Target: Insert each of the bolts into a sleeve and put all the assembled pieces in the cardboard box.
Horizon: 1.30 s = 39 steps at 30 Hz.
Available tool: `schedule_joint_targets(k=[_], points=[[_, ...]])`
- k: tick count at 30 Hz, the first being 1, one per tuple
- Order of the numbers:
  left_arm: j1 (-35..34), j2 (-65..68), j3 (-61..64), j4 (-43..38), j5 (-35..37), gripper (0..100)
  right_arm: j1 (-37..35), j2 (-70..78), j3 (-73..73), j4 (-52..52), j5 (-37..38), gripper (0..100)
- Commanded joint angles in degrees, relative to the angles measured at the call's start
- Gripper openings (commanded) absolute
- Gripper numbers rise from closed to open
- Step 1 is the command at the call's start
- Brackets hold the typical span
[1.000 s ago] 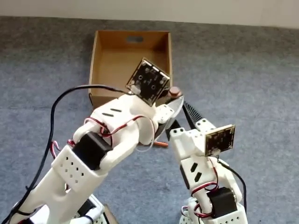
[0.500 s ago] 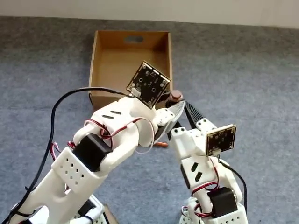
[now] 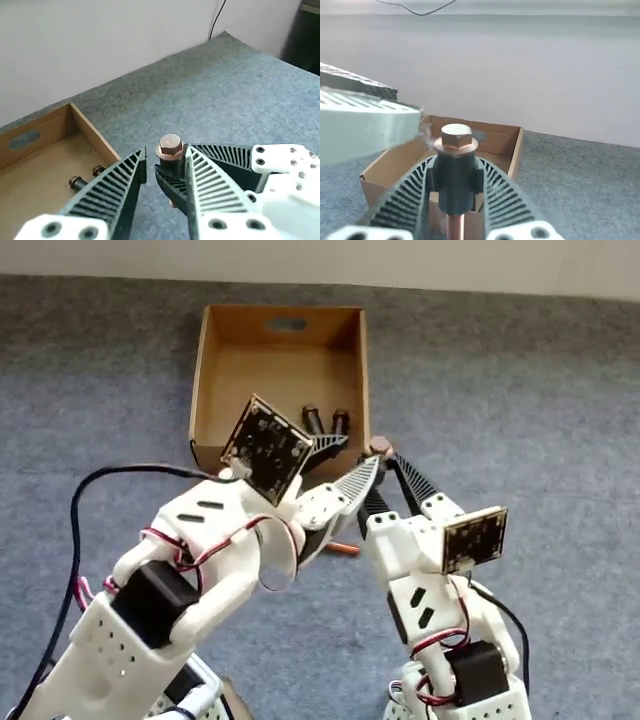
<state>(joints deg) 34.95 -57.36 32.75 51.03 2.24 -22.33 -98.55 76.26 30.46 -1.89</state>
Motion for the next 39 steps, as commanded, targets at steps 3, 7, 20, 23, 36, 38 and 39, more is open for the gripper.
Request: schedule_joint_targets(k=[3,7,20,23,36,38,39], points=[[-10.6,-3.0,-0.2,-0.4,-0.6,13,-0.3,-0.6,1.1,-1.5,0.2,0.5],[-21.0,-2.9,0.4,1.8,-0.5,4,-0.3,-0.6,1.2,-1.5,0.1,0.5],[-35.8,-2.9,26.4,1.2,-14.9,1,-0.1,-0.1,0.7,-1.5,0.2,0.5],[-36.2,-2.9,30.1,-3.2,-13.9,1,0.0,0.0,-0.7,-1.3,0.2,0.5],[-35.8,-2.9,38.3,-7.1,-4.0,1,-0.3,16.7,-18.9,0.5,0.0,0.5],[-35.8,-2.9,39.5,-9.1,-4.0,1,-0.4,24.7,-23.5,0.5,-0.1,0.5],[-35.8,-3.0,40.0,-9.8,-4.0,1,-0.4,28.7,-25.8,0.5,-0.1,0.5]])
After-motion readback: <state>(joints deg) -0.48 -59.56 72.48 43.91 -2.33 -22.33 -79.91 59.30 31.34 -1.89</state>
